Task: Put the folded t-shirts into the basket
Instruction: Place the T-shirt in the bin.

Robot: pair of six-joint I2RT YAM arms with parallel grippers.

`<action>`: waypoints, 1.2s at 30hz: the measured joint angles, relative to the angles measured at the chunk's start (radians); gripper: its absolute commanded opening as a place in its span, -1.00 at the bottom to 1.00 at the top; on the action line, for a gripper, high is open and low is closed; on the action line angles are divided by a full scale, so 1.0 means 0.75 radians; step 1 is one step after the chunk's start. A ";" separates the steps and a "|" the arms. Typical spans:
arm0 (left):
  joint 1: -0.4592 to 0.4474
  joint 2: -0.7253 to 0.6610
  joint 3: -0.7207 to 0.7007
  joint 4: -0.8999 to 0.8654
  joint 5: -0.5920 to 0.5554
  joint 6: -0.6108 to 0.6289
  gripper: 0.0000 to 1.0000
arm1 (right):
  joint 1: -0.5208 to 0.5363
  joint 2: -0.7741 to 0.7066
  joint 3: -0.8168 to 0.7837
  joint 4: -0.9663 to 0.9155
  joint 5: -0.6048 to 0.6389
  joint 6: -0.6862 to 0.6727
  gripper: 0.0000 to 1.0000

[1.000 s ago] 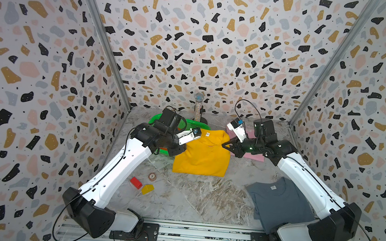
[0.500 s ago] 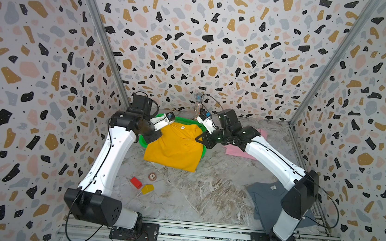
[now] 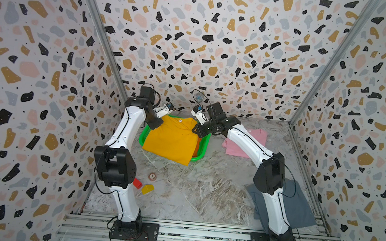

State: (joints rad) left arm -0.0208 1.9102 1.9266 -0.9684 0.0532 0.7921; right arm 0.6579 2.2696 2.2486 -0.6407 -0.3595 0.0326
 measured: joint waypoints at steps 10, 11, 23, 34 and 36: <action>0.000 0.179 0.051 0.077 -0.015 -0.072 -1.00 | -0.027 0.214 0.219 -0.056 0.032 -0.128 -1.00; 0.000 0.195 0.051 0.077 -0.015 -0.075 -1.00 | -0.028 0.226 0.223 -0.059 0.034 -0.136 -1.00; -0.006 0.343 0.079 0.114 -0.020 -0.107 -1.00 | -0.035 0.338 0.243 -0.053 0.116 -0.206 -1.00; -0.042 0.400 0.091 0.214 -0.130 -0.195 -0.20 | -0.044 0.346 0.243 -0.070 0.263 -0.257 -0.36; -0.040 0.400 0.090 0.250 -0.170 -0.222 -0.05 | -0.057 0.346 0.243 -0.085 0.282 -0.262 -0.23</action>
State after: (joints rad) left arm -0.0505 2.2101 1.9938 -0.7807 -0.0742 0.6254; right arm 0.6151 2.5294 2.4306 -0.7044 -0.1478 -0.1642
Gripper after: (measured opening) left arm 0.417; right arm 0.334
